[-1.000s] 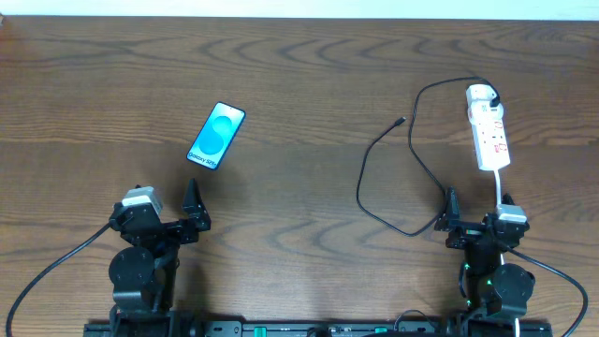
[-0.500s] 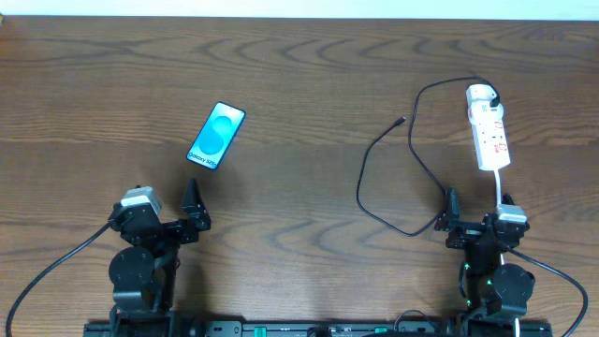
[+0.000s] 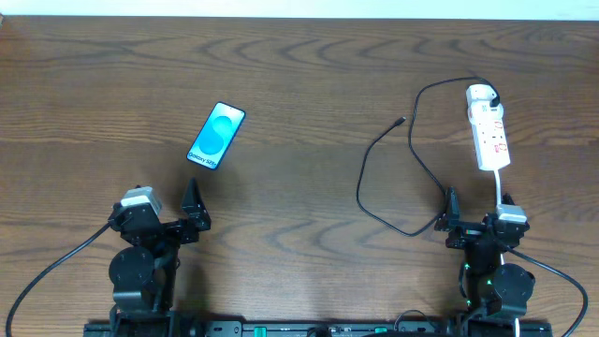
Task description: Plug charger to phone and switch on socket
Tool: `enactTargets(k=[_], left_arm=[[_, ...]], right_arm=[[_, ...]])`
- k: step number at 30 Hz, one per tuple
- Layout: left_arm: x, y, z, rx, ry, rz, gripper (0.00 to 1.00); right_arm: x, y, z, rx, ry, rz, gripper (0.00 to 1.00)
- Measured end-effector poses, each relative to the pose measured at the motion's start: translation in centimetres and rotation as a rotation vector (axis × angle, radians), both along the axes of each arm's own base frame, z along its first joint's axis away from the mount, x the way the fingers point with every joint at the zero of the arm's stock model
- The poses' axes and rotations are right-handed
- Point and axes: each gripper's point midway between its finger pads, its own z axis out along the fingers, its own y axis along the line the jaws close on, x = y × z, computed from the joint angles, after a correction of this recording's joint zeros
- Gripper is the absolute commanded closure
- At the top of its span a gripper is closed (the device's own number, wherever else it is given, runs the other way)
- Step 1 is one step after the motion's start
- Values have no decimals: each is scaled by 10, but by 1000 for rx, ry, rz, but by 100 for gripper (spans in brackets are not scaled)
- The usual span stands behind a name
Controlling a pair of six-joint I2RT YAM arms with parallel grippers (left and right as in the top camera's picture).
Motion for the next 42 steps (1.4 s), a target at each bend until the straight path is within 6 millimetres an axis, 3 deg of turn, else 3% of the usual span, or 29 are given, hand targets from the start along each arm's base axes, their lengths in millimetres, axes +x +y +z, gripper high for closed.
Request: enactTargets(k=[11, 19, 42], left_arm=[[0, 0, 1, 0, -1, 0, 2], [-1, 0, 16, -2, -33, 0, 2], [3, 0, 7, -3, 6, 1, 2]], right_arm=[[0, 0, 0, 0, 0, 0, 1], [0, 0, 0, 0, 0, 0, 1], [0, 0, 0, 0, 0, 0, 1]])
